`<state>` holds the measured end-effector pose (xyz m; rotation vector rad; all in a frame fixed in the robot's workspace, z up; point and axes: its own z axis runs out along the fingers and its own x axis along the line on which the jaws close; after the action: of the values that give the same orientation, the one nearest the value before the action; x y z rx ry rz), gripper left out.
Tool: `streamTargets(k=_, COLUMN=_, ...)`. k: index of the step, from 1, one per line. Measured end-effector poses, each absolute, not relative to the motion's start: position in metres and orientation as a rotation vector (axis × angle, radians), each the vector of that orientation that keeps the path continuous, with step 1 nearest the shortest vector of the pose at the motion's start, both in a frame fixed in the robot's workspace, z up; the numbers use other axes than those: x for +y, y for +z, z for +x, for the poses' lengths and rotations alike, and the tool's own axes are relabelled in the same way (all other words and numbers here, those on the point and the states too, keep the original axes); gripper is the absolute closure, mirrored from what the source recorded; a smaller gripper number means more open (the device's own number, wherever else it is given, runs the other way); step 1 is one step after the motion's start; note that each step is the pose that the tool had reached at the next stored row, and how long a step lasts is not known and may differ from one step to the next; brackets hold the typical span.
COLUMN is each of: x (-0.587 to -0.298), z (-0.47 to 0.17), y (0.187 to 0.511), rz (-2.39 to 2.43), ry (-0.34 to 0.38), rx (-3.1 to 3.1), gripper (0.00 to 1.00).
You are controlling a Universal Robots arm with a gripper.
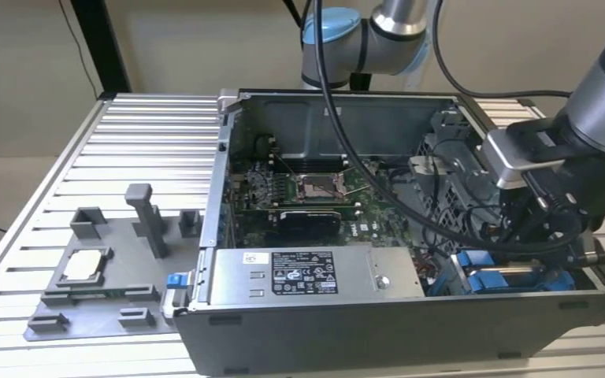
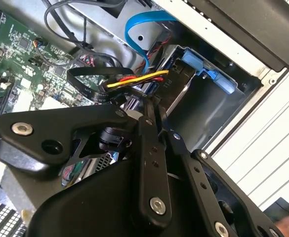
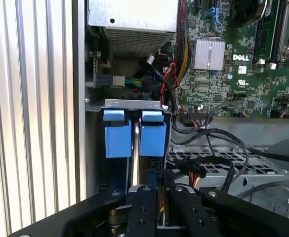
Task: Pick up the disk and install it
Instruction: 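Insert the second disk wire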
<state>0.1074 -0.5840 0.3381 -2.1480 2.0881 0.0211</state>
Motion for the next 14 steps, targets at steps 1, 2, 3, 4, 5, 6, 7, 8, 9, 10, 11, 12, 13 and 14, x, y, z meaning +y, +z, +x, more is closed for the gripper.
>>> streamTargets(k=1, x=-0.5841, z=0.1074, y=0.3376, rz=-2.148, ry=0.021, rx=2.088, gripper=1.00)
streamTargets(k=2, x=-0.5841, z=0.1074, y=0.3369, rz=-2.148, ry=0.020, rx=2.088, gripper=1.00)
streamTargets(k=3, x=-0.5841, z=0.1074, y=0.3363, rz=-2.149, ry=0.020, rx=2.089, gripper=1.00)
streamTargets(k=4, x=-0.5841, z=0.1074, y=0.3355, rz=-2.149, ry=0.020, rx=2.089, gripper=1.00)
streamTargets(k=5, x=-0.5840, z=0.1075, y=0.3342, rz=-2.148, ry=0.021, rx=2.088, gripper=1.00)
streamTargets(k=6, x=-0.5840, z=0.1075, y=0.3334, rz=-2.148, ry=0.021, rx=2.088, gripper=1.00)
streamTargets(k=7, x=-0.5841, z=0.1074, y=0.3326, rz=-2.149, ry=0.020, rx=2.089, gripper=1.00)
streamTargets(k=8, x=-0.5841, z=0.1074, y=0.3317, rz=-2.149, ry=0.019, rx=2.089, gripper=1.00)
streamTargets(k=9, x=-0.5841, z=0.1074, y=0.3308, rz=-2.149, ry=0.019, rx=2.089, gripper=1.00)
streamTargets(k=10, x=-0.5840, z=0.1074, y=0.3303, rz=-2.149, ry=0.019, rx=2.089, gripper=1.00)
streamTargets(k=11, x=-0.5841, z=0.1074, y=0.3300, rz=-2.149, ry=0.020, rx=2.089, gripper=1.00)
streamTargets(k=12, x=-0.5840, z=0.1074, y=0.3297, rz=-2.148, ry=0.021, rx=2.088, gripper=1.00)
streamTargets(k=13, x=-0.5840, z=0.1074, y=0.3297, rz=-2.148, ry=0.020, rx=2.088, gripper=1.00)
streamTargets(k=14, x=-0.5841, z=0.1074, y=0.3297, rz=-2.148, ry=0.020, rx=2.089, gripper=1.00)
